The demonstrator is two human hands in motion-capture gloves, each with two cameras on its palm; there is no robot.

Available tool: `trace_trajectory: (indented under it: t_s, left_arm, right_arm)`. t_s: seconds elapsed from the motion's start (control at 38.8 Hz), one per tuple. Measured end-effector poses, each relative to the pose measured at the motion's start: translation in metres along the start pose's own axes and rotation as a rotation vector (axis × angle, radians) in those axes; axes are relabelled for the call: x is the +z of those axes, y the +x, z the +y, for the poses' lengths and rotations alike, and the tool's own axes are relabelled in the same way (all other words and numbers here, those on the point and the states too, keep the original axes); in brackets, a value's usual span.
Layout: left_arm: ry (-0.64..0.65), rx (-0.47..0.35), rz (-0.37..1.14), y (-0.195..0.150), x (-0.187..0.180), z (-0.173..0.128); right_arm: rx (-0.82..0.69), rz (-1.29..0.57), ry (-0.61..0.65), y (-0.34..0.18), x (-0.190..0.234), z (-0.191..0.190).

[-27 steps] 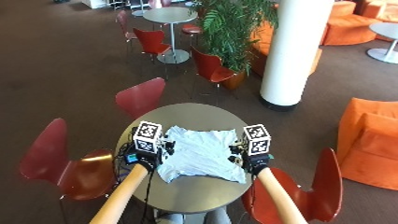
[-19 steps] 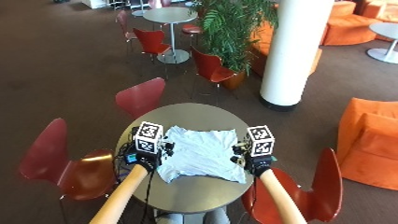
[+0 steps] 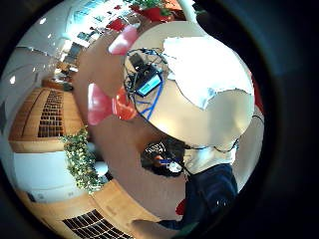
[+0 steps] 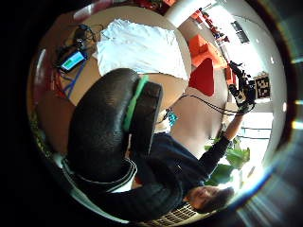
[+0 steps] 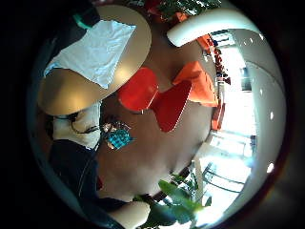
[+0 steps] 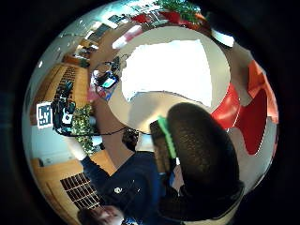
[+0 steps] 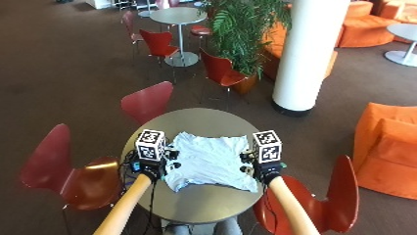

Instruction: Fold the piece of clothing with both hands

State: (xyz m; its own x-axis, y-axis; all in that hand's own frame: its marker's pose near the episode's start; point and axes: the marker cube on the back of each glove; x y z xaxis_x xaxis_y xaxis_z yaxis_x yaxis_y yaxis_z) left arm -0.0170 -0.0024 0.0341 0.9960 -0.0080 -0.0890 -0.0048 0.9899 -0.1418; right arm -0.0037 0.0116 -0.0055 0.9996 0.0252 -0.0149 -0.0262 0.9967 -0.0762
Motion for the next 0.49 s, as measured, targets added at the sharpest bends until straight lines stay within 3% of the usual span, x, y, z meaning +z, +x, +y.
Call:
trace_trajectory:
  t_s: [0.26, 0.49]
  left_arm:
    - [-0.082, 0.034, 0.034, 0.013, 0.043, 0.016]
    - [-0.062, 0.053, 0.075, 0.017, 0.032, -0.023]
  right_arm:
    - [-0.021, -0.011, -0.073, -0.014, 0.027, 0.012]
    - [0.055, -0.034, -0.094, -0.003, 0.020, -0.027]
